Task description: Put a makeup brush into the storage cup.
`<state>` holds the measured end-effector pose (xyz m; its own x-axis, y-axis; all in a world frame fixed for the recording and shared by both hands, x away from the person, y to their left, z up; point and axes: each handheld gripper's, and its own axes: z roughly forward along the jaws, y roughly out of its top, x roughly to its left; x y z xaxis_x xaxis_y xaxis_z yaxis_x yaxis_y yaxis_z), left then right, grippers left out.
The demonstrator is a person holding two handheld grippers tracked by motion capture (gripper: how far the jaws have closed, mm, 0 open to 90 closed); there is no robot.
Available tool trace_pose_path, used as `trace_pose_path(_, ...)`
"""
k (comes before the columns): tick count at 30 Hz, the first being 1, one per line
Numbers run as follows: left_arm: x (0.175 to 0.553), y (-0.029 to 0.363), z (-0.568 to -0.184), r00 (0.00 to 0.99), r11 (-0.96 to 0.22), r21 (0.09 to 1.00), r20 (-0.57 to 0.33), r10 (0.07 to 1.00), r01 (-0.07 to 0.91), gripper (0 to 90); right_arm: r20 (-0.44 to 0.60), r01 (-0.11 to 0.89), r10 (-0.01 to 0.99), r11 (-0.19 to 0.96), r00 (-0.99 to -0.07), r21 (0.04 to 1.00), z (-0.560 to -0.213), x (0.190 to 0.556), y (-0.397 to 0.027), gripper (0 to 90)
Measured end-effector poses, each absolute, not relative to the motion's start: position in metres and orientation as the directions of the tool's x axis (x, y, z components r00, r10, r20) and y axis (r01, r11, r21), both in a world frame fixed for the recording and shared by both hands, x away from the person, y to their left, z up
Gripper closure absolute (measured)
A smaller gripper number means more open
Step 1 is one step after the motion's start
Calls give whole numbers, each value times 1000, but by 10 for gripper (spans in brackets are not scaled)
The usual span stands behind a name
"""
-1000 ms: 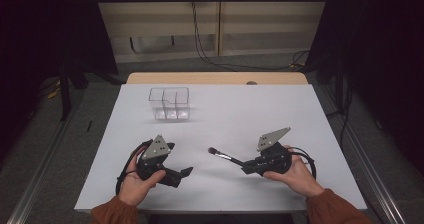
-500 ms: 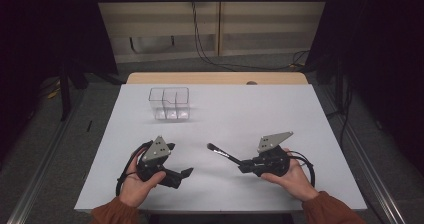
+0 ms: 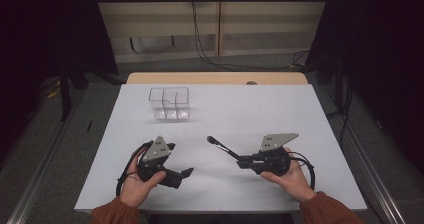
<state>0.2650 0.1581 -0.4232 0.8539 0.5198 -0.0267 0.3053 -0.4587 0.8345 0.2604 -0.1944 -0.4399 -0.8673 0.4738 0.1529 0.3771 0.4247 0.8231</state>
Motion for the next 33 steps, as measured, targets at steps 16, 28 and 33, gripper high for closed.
trace_pose_path(16, 265, 156, -423, 849, -432, 850, -35, 527, 302, 39, 111, 290, 476, 321, -872, 901, -430, 255, -195, 801)
trace_pose_path(28, 263, 143, -420, 854, -401, 870, -42, 519, 287, 36, 113, 283, 476, 303, -872, 910, -431, 258, -192, 801)
trace_pose_path(33, 265, 135, -420, 855, -366, 887, -59, 515, 282, 42, 112, 281, 473, 302, -874, 911, -431, 258, -190, 801)
